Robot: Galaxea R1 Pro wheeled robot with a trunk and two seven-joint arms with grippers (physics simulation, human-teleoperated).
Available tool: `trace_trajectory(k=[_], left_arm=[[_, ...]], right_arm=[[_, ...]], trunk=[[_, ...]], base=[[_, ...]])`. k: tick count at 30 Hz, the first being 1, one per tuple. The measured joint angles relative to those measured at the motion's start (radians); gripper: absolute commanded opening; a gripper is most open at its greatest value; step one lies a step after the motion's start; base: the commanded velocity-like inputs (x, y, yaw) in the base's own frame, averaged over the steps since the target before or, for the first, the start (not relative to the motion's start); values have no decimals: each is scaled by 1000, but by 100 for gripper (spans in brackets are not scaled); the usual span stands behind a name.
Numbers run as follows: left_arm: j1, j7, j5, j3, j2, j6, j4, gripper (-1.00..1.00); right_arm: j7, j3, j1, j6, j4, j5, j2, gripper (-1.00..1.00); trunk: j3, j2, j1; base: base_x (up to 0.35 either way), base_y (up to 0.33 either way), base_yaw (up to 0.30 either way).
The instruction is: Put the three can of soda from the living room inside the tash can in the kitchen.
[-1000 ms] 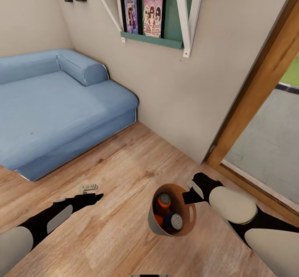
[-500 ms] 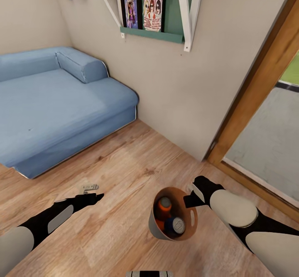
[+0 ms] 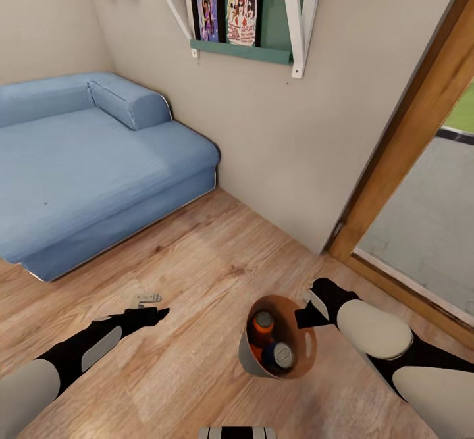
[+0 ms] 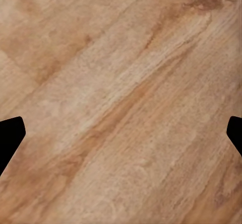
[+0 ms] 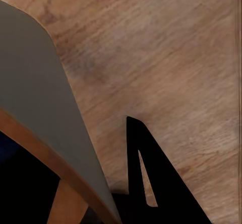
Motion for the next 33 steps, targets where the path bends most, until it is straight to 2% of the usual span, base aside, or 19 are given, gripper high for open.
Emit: trace_trajectory(k=[4,5,7,8,9,13,20,26,33], left_arm=[[0,0,-1,0,-1,-1,0,100],[0,0,-1,0,-4,-4,10,100],[0,-1,-2,0,-11,-17,27,100],[0,-1,-2,0,-13,-21,31,100],[0,-1,-3,0,-16,-26,37,100],[0,-2,-4,0,-21,-34,46,100],[0,-2,-6,-1,-22,-37,48,100],[0,-2,-6,-1,-23,-37,49,100],[0,-1,-6,0,-33,-37,49,100]], right_arm=[[14,23,-7,58,-2,14,-12,-100],[15,18,-20,116,-6,13,-15,-100],[16,30,-52,171,-4,11,-17,-100],[15,17,-68,183,-12,21,-19,-100],[16,22,-88,207,-8,20,-20,-100],[20,7,-119,259,-7,0,-21,-100],[21,30,-145,273,2,20,-26,-100],[23,20,-147,274,6,7,-27,-100],[21,72,-147,273,6,27,-27,-100]], trunk=[[0,0,0],[0,0,0],[0,0,0],[0,0,0],[0,0,0],[0,0,0],[0,0,0],[0,0,0],[-22,-49,27]], base=[[0,0,0],[0,0,0],[0,0,0],[0,0,0],[0,0,0],[0,0,0],[0,0,0],[0,0,0],[0,0,0]])
